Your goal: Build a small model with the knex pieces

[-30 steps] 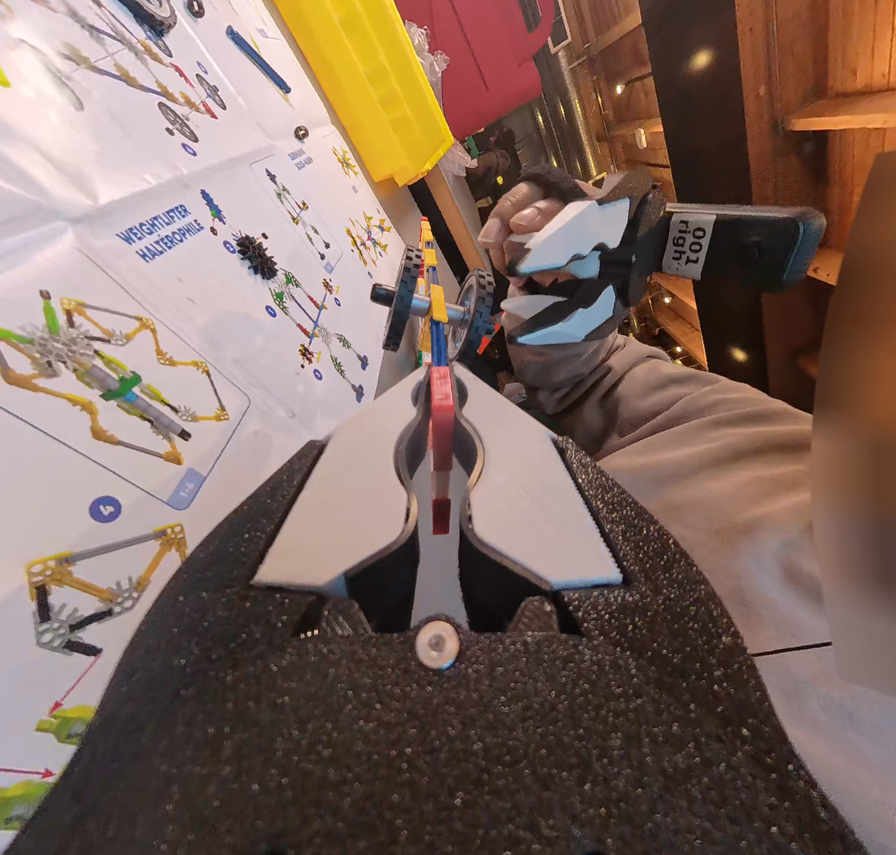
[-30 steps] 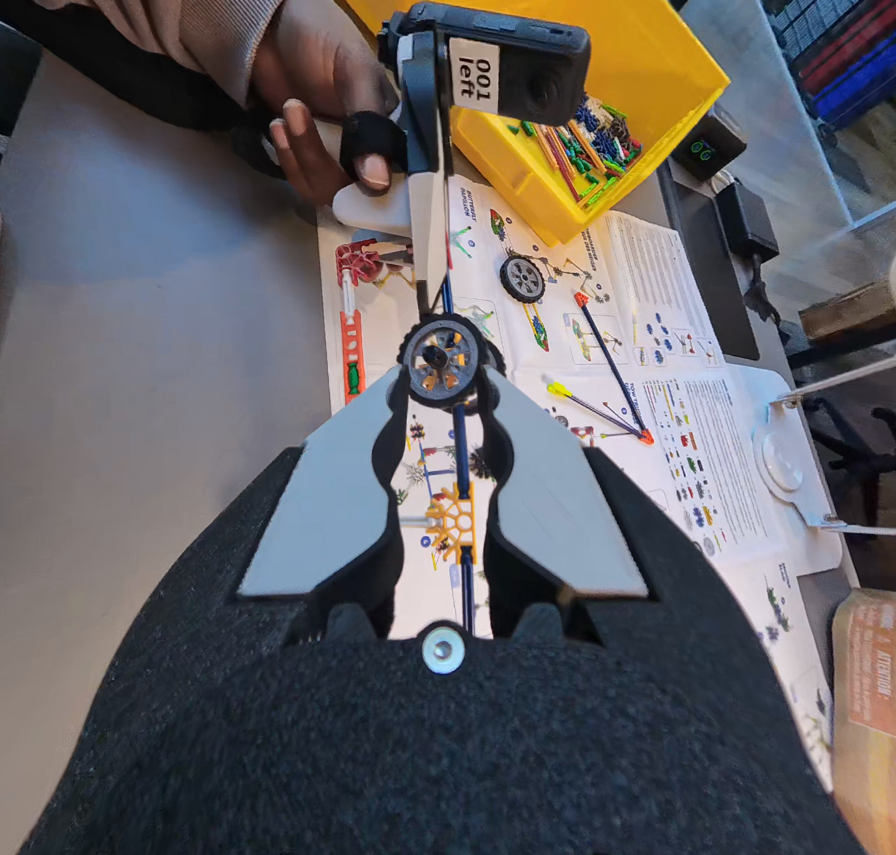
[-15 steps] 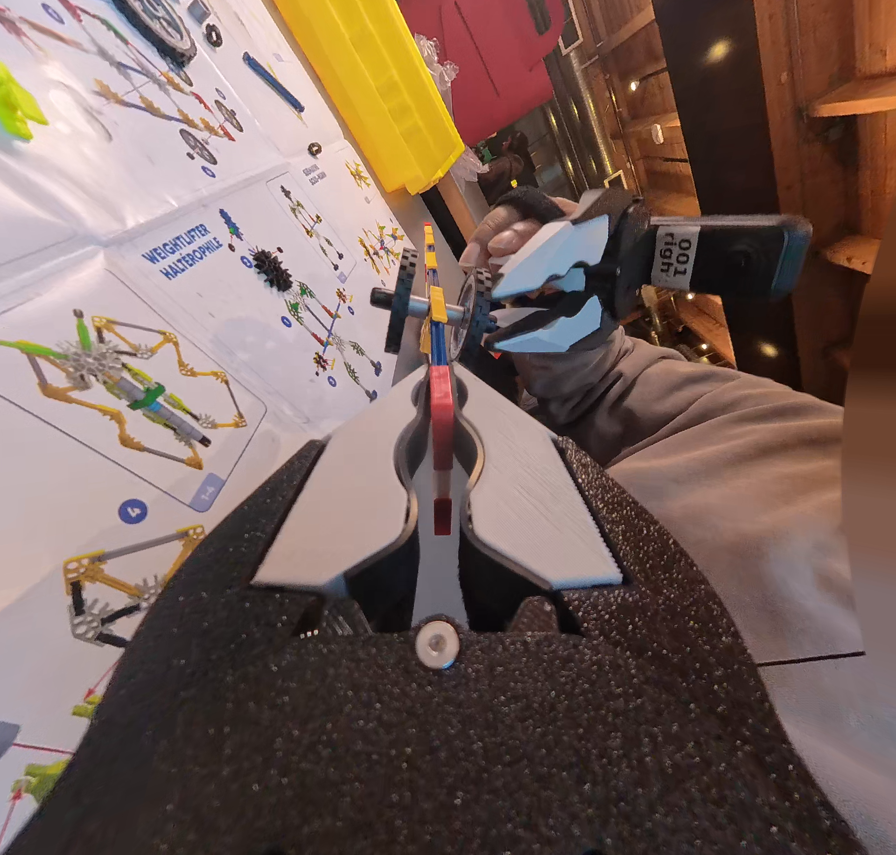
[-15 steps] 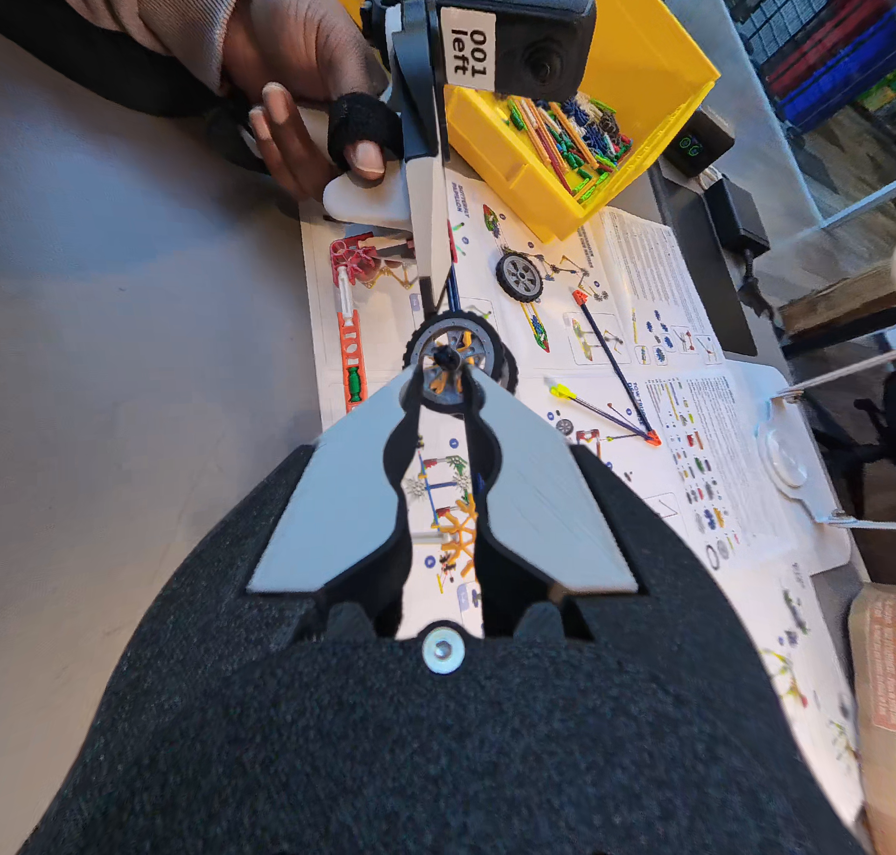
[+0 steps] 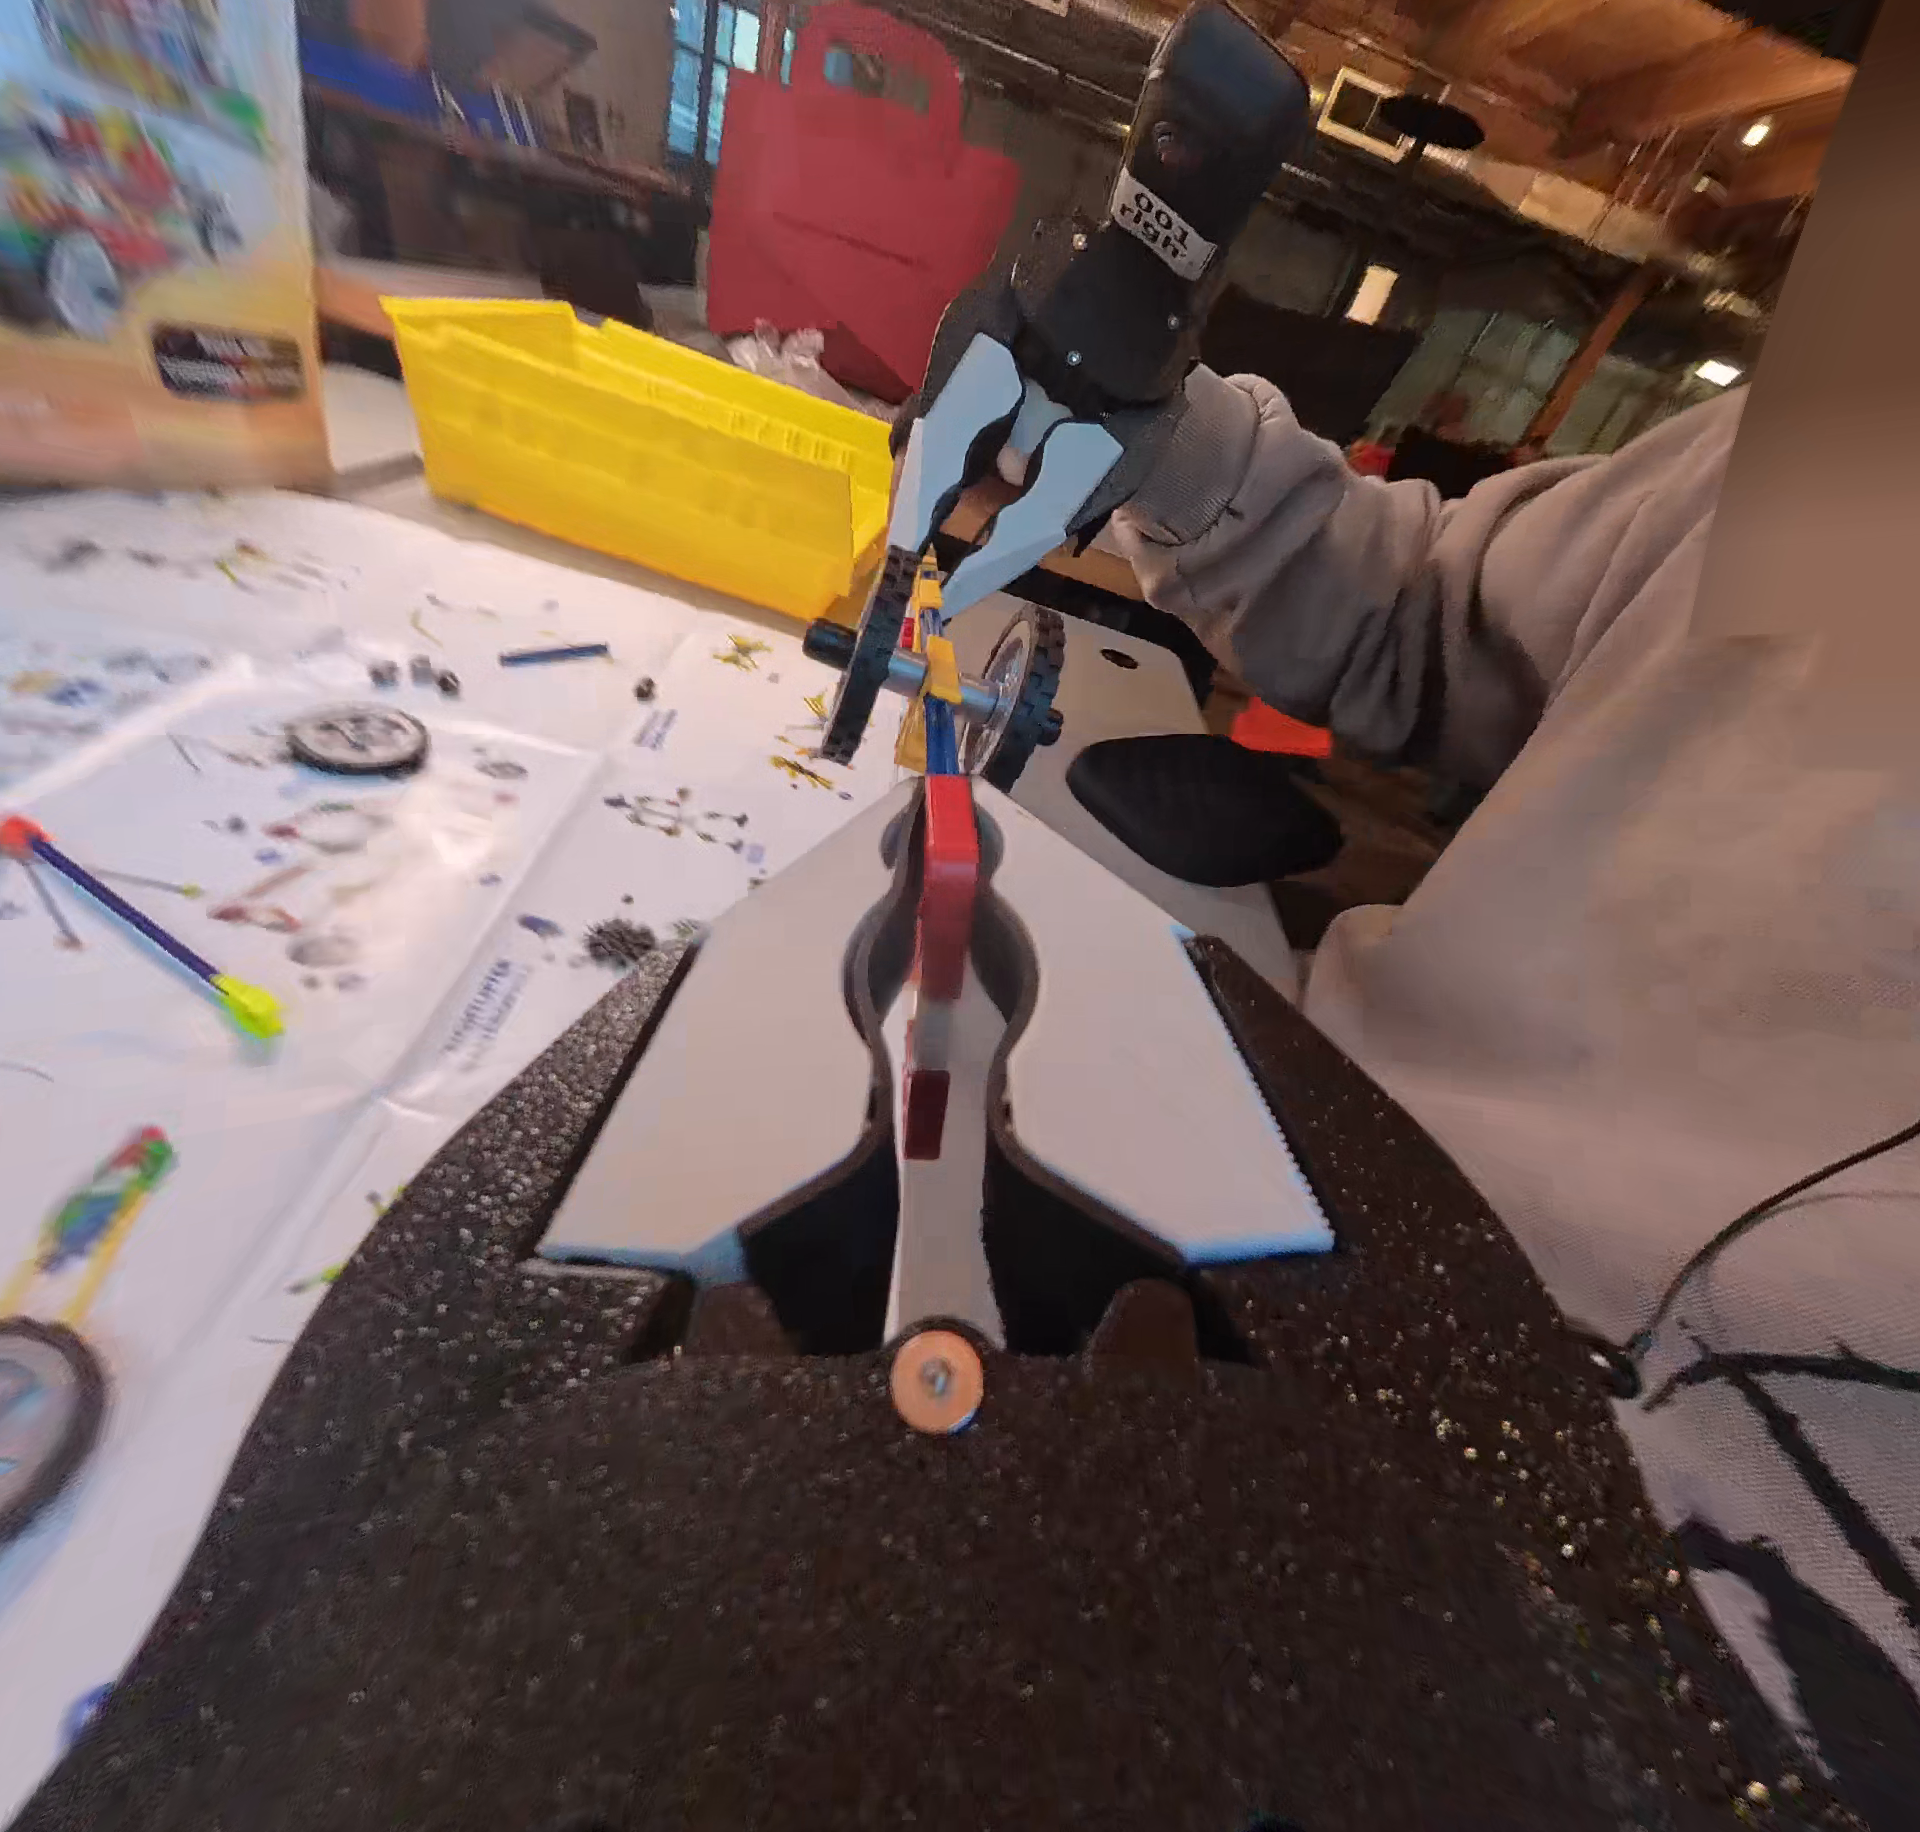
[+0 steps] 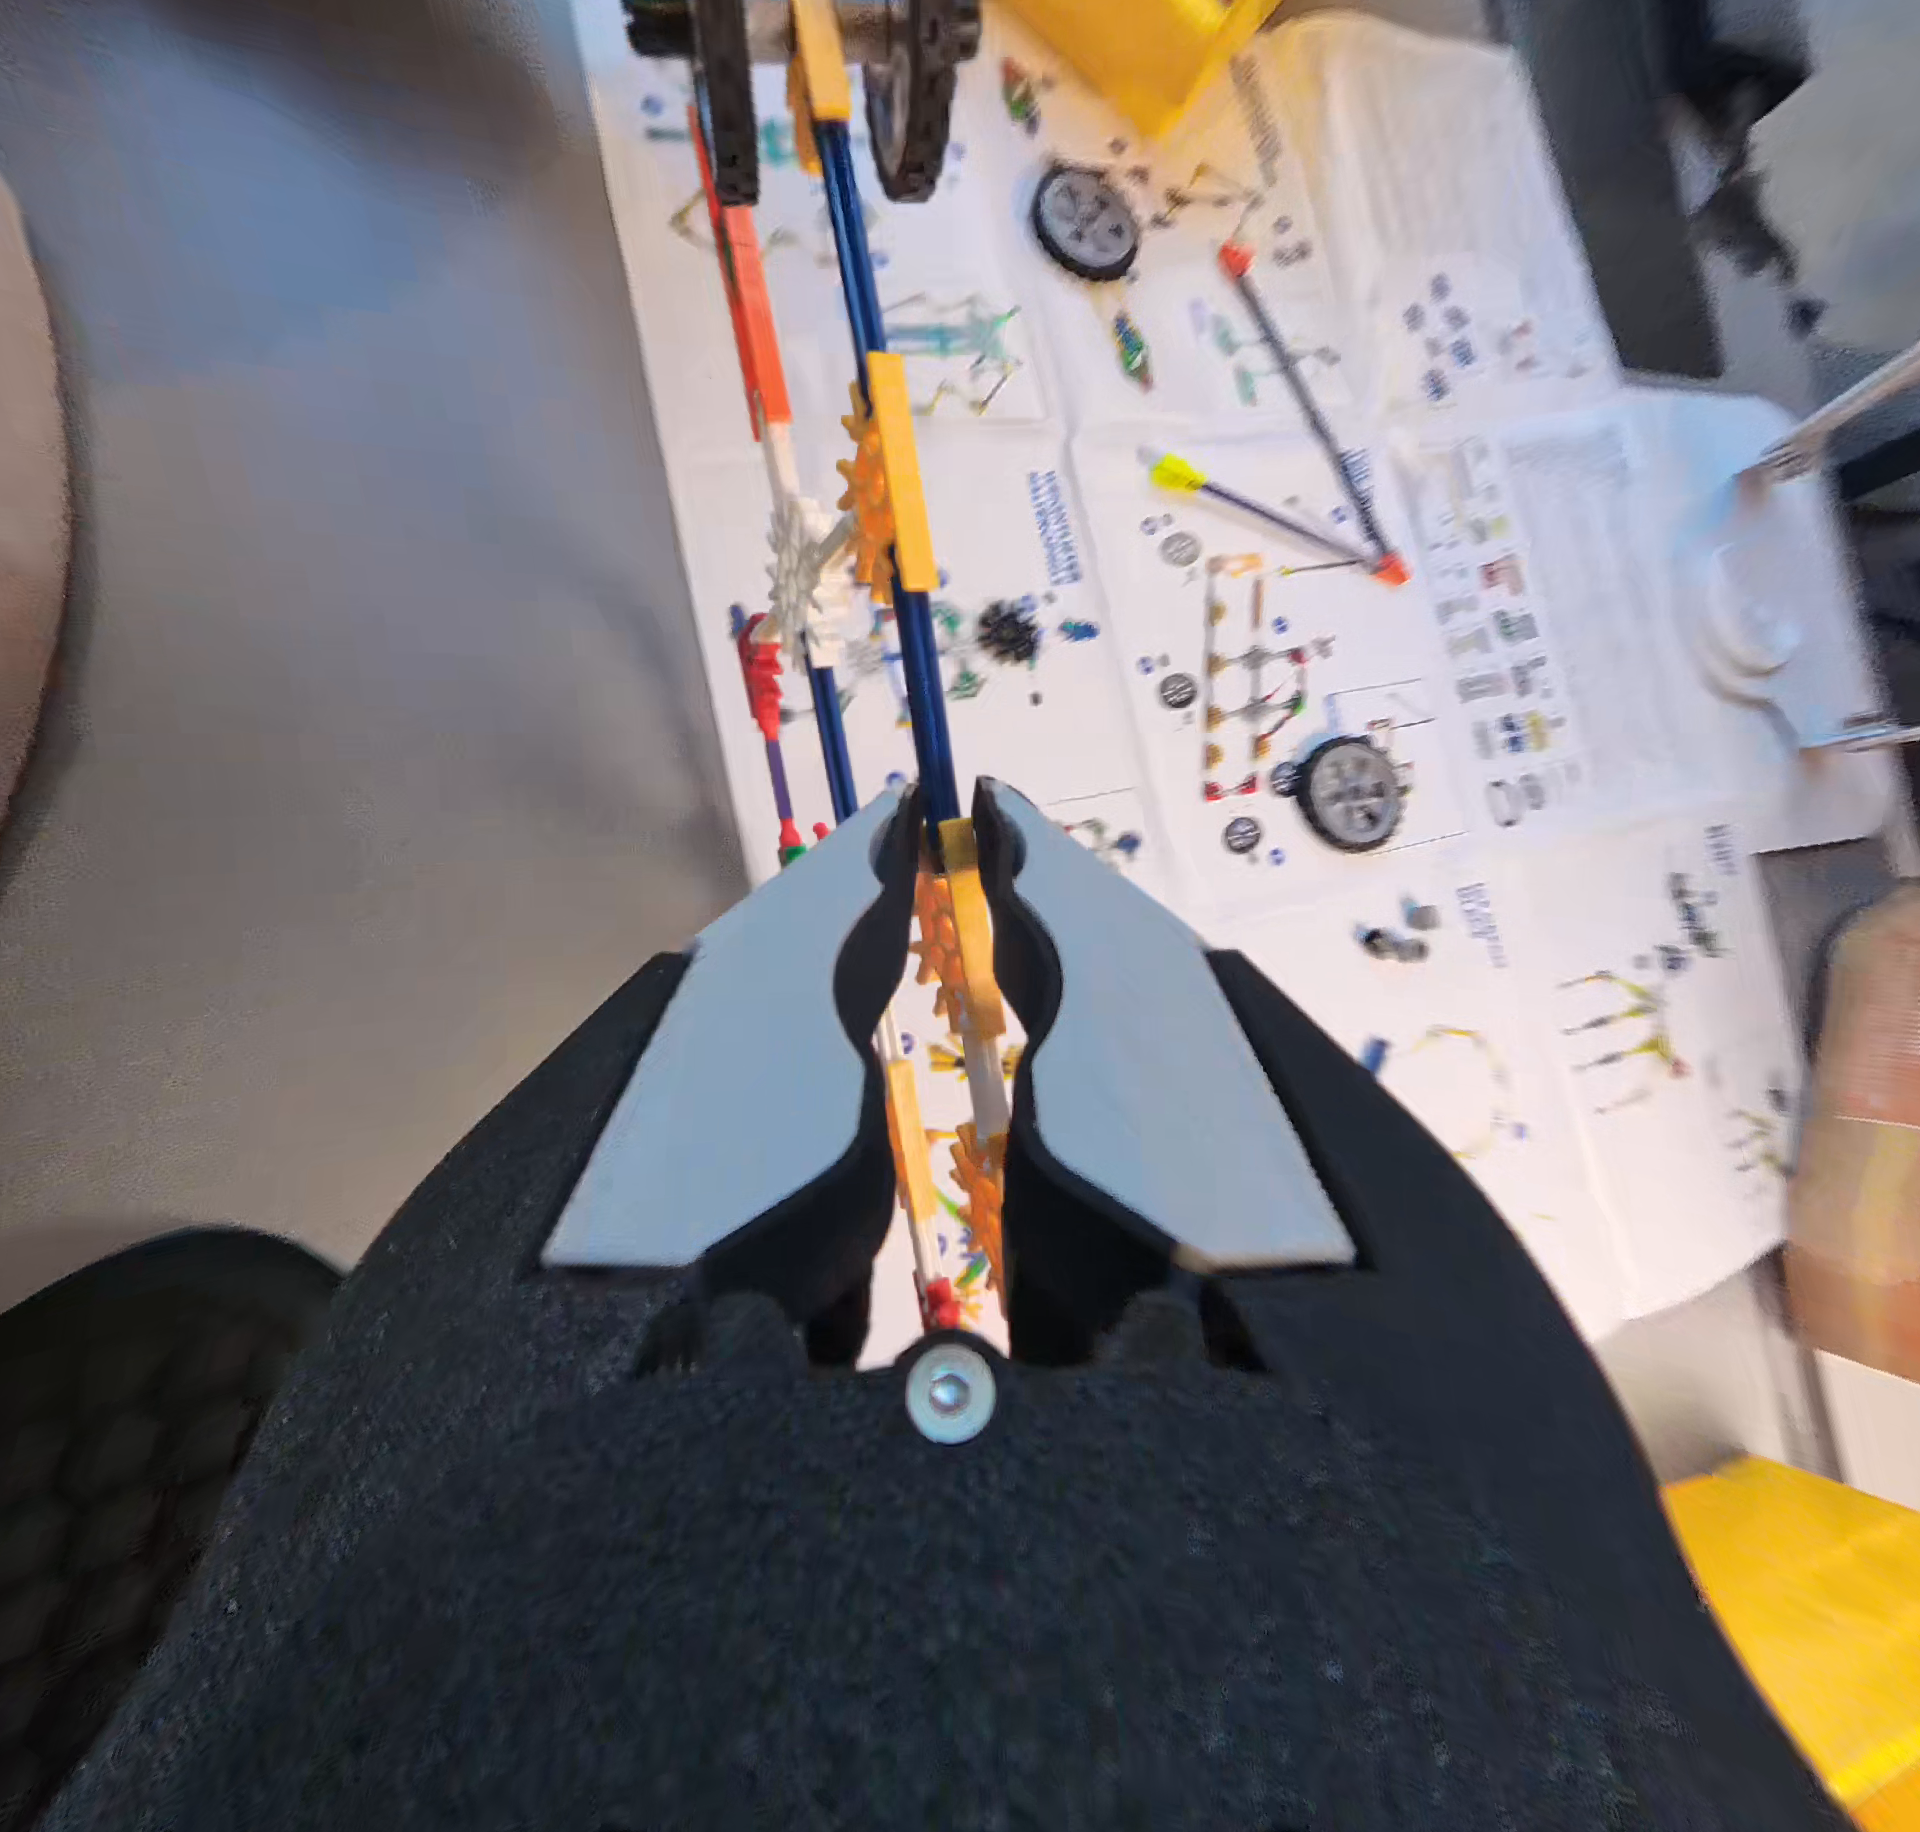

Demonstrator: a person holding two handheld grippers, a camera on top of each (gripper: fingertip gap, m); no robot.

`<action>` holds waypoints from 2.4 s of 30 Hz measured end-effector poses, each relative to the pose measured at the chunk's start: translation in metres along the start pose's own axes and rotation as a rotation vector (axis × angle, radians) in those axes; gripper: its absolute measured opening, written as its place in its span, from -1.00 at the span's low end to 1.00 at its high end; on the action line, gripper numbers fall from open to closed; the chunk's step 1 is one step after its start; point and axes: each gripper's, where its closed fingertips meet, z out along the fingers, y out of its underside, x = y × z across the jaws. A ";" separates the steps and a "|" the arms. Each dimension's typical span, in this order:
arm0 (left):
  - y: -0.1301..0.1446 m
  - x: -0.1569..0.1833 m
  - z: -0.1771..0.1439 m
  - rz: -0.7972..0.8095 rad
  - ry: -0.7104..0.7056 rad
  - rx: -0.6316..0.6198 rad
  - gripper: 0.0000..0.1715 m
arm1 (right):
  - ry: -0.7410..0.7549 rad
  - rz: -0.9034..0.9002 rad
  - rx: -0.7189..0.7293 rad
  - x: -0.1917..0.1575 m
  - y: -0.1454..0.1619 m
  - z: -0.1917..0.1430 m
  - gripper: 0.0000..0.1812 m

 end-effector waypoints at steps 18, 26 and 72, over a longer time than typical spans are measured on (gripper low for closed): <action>0.088 -0.083 -0.043 0.656 -0.403 -0.600 -0.67 | 0.369 -0.139 0.097 -0.026 0.021 0.065 -0.71; 0.066 -0.077 -0.061 0.316 -0.330 -0.427 -0.49 | 0.248 0.178 0.282 -0.012 0.021 0.023 -0.59; 0.035 -0.106 -0.067 0.224 -0.534 -0.179 -0.56 | 0.629 0.661 0.171 0.121 0.142 0.010 -0.85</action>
